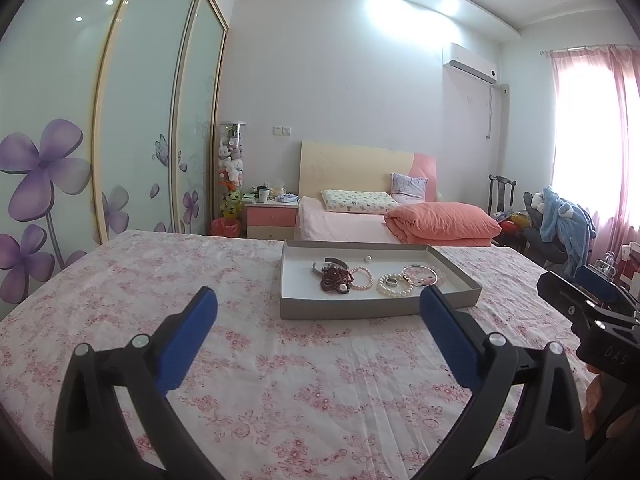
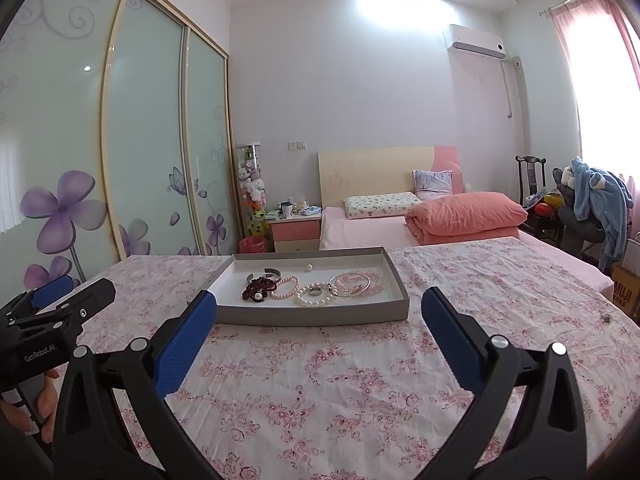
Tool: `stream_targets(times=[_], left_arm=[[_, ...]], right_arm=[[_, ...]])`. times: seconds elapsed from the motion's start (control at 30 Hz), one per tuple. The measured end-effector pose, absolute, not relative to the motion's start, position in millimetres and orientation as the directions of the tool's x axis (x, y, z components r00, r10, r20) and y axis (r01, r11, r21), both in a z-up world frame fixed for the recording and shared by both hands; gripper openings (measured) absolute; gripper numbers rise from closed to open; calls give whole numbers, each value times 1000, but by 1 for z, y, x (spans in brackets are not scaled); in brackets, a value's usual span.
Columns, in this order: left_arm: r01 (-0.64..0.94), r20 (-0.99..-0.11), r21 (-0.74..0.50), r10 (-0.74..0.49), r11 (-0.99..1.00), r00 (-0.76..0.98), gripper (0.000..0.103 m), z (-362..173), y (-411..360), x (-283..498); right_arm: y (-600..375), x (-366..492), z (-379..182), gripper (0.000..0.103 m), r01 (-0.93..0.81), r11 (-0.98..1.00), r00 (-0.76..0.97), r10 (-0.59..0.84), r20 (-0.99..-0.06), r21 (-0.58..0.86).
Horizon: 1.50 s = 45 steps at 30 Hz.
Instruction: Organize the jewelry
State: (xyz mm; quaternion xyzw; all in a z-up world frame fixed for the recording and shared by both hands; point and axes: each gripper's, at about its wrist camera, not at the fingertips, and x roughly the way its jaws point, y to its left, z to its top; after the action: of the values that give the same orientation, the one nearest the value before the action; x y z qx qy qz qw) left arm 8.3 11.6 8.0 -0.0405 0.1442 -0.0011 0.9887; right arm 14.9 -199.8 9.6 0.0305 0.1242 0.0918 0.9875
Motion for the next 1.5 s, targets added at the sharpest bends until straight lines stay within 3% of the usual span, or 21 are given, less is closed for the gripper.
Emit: stream_targets(times=[1.5], left_arm=[[-22, -314, -75, -3, 997, 950, 99, 5, 8, 13]], right_arm=[[-199, 16, 7, 101, -172, 982, 949, 188, -252, 84]])
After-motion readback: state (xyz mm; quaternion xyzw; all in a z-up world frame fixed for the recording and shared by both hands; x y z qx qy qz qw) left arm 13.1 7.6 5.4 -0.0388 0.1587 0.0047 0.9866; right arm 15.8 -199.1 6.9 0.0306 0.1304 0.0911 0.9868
